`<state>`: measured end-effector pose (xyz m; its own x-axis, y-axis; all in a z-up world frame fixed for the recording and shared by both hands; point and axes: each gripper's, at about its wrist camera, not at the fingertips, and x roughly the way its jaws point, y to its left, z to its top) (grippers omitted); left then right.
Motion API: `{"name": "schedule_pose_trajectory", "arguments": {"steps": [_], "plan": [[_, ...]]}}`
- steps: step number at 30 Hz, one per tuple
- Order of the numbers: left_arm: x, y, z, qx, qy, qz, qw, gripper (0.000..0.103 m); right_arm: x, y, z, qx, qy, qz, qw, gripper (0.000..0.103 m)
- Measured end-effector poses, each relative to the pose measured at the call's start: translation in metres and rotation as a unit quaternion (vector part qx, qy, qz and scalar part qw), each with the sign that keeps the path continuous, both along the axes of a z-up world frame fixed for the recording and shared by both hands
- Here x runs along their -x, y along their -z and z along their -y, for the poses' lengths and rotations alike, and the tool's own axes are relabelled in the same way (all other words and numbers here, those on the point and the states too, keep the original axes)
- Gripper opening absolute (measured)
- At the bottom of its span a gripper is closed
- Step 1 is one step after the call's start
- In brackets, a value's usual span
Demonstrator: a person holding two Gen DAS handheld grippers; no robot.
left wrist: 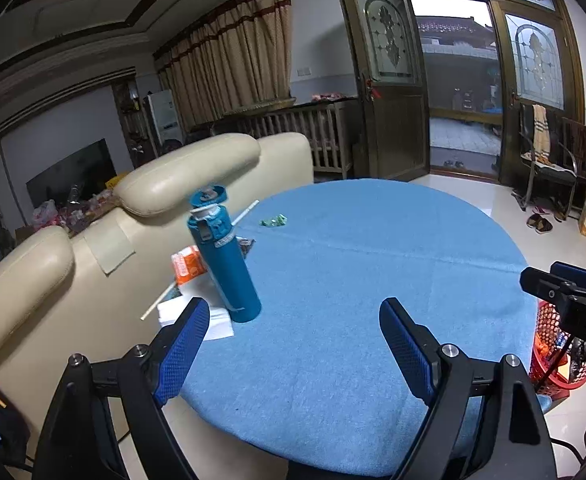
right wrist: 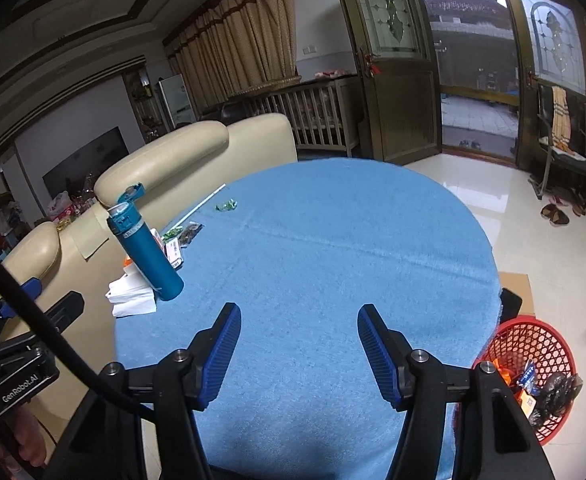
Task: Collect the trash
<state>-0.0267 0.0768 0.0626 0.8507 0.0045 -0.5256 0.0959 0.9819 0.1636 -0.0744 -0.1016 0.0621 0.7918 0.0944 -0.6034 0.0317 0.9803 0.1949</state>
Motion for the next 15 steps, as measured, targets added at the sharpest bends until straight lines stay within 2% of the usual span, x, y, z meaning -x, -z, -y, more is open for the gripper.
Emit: {"name": "schedule_pose_trajectory", "arguments": {"steps": [4, 15], "plan": [[0.006, -0.006, -0.002, 0.002, -0.004, 0.008, 1.0, 0.087, 0.014, -0.009, -0.002, 0.011, 0.002, 0.026, 1.0, 0.065], [0.026, -0.022, 0.009, -0.011, -0.005, 0.032, 0.9994, 0.087, 0.037, -0.022, -0.002, 0.006, -0.006, 0.06, 0.998, 0.066]]}}
